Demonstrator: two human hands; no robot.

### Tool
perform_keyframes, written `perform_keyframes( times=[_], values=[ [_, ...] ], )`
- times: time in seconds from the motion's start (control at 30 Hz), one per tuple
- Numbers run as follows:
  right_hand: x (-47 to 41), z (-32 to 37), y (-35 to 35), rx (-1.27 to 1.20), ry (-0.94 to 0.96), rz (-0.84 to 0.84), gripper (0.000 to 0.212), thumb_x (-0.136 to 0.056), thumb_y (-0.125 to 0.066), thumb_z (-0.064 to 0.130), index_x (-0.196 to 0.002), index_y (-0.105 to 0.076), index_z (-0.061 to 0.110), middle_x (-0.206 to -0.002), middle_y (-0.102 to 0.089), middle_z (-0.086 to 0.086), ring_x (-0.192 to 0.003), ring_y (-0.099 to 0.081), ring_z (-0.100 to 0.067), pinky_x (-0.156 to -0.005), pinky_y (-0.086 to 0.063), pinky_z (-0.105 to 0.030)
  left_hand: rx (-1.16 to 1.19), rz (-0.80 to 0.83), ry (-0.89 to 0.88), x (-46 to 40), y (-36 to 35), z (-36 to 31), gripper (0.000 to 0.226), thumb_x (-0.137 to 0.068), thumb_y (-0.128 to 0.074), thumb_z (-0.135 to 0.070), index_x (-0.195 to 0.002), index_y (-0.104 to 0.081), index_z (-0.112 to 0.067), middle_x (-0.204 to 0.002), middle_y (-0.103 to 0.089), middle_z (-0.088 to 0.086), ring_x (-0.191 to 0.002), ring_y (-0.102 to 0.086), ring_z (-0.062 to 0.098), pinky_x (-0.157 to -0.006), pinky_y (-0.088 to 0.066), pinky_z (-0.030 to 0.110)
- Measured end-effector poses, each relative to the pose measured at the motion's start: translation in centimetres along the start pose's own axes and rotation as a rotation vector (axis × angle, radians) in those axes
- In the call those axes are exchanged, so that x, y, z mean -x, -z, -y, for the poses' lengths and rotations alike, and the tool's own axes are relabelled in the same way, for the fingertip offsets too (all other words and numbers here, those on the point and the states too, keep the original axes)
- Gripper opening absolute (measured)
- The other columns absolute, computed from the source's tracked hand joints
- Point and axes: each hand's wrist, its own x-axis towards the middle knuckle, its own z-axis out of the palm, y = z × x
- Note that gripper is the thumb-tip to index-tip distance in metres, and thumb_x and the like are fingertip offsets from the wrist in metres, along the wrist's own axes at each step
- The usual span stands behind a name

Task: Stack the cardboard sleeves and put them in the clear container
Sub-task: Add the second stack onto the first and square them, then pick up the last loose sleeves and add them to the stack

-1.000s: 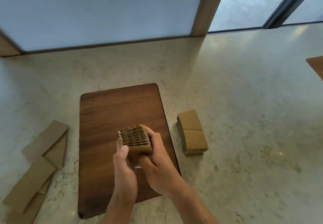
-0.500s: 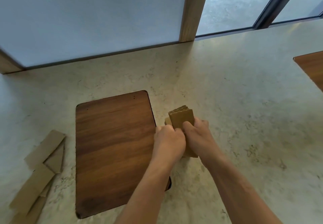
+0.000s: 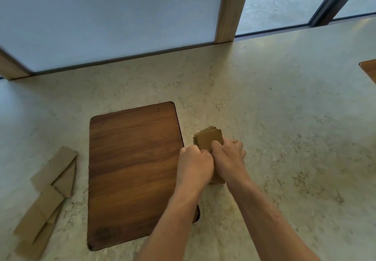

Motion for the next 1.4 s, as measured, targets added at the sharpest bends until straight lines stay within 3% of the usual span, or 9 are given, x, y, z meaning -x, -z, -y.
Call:
perform_keyframes(
  times=[0.23, 0.4, 0.47, 0.57, 0.7, 0.9, 1.07, 1.3, 1.4],
  values=[
    [-0.1, 0.2, 1.2, -0.176, -0.041, -0.005, 0.014, -0.085, -0.052, 0.028, -0.081, -0.056, 0.015, -0.091, -0.057, -0.012, -0.076, -0.049, -0.024, -0.07, -0.039, -0.04, 0.101, 0.054, 0.028, 0.4, 0.3, 0.0, 0.05, -0.107, -0.033, -0.035, -0.116, -0.069, -0.001, -0.11, -0.058, 0.01, -0.099, -0.049, 0.022, -0.085, -0.034, 0.038],
    [-0.1, -0.5, 1.0, 0.064, 0.116, -0.204, 0.071, -0.086, -0.049, 0.04, -0.152, -0.04, 0.014, -0.153, -0.043, -0.018, -0.138, -0.041, -0.038, -0.109, -0.037, -0.057, 0.183, 0.001, 0.012, 0.9, 3.3, 2.3, 0.054, -0.107, -0.027, -0.043, -0.124, -0.066, -0.009, -0.125, -0.061, 0.013, -0.112, -0.044, 0.021, -0.097, -0.037, 0.045],
    [0.9, 0.2, -0.5, 0.194, 0.304, -0.293, 0.081, -0.085, -0.046, 0.044, -0.16, -0.025, 0.02, -0.166, -0.026, -0.009, -0.154, -0.02, -0.032, -0.123, -0.023, -0.058, 0.249, -0.103, -0.003, 1.2, 5.6, 4.1, 0.052, -0.105, -0.032, -0.046, -0.129, -0.065, -0.015, -0.121, -0.062, 0.004, -0.114, -0.049, 0.018, -0.099, -0.041, 0.042],
    [2.5, 2.2, -5.5, 0.38, 0.654, -0.336, 0.06, -0.09, -0.055, 0.028, -0.147, -0.045, 0.017, -0.159, -0.033, -0.005, -0.154, -0.017, -0.025, -0.126, -0.007, -0.046, 0.327, -0.287, 0.025, 1.1, 10.0, 8.4, 0.039, -0.101, -0.04, -0.046, -0.12, -0.067, -0.024, -0.11, -0.069, -0.001, -0.104, -0.063, 0.013, -0.09, -0.053, 0.034],
    [4.9, 4.0, -15.5, 0.472, 0.806, -0.085, 0.037, -0.096, -0.063, 0.017, -0.132, -0.064, 0.013, -0.144, -0.051, -0.008, -0.144, -0.035, -0.024, -0.127, -0.015, -0.042, 0.261, -0.566, 0.092, 1.4, 17.0, 16.1, 0.019, -0.105, -0.047, -0.026, -0.099, -0.065, -0.028, -0.089, -0.068, -0.009, -0.083, -0.066, 0.008, -0.061, -0.041, 0.017],
    [8.1, 4.4, -29.2, 0.662, 0.815, 0.306, 0.029, -0.101, -0.053, 0.028, -0.123, -0.067, 0.017, -0.12, -0.058, -0.002, -0.114, -0.056, -0.022, -0.101, -0.049, -0.038, -0.077, -0.735, 0.249, 2.5, 25.9, 27.4, 0.037, -0.101, -0.057, -0.021, -0.137, -0.06, -0.011, -0.13, -0.056, 0.015, -0.124, -0.049, 0.037, -0.107, -0.039, 0.047],
    [10.4, 4.1, -35.5, 0.806, 0.817, 0.265, 0.062, -0.094, -0.064, 0.056, -0.137, -0.052, 0.012, -0.131, -0.051, -0.007, -0.121, -0.051, -0.024, -0.105, -0.046, -0.036, -0.397, -0.562, 0.246, 2.2, 28.8, 30.2, 0.049, -0.105, -0.051, -0.046, -0.145, -0.05, -0.019, -0.143, -0.04, 0.011, -0.13, -0.037, 0.036, -0.107, -0.034, 0.048],
    [11.0, 4.8, -36.0, 0.437, 0.685, 0.359, 0.032, -0.097, -0.072, 0.024, -0.126, -0.061, 0.021, -0.12, -0.065, 0.007, -0.116, -0.06, -0.014, -0.099, -0.05, -0.027, -0.186, -0.518, 0.113, 2.5, 29.8, 30.4, 0.015, -0.096, -0.06, -0.035, -0.106, -0.063, -0.023, -0.115, -0.061, -0.003, -0.116, -0.047, 0.023, -0.097, -0.039, 0.04],
    [10.5, 6.9, -35.2, 0.233, 0.642, 0.535, 0.028, -0.097, -0.073, 0.019, -0.122, -0.066, 0.03, -0.112, -0.07, 0.017, -0.107, -0.066, -0.001, -0.087, -0.054, -0.017, 0.183, -0.451, 0.051, 3.0, 30.9, 29.8, 0.023, -0.08, -0.07, -0.04, -0.088, -0.057, -0.022, -0.086, -0.066, -0.007, -0.082, -0.06, 0.009, -0.069, -0.048, 0.027]
  ],
)
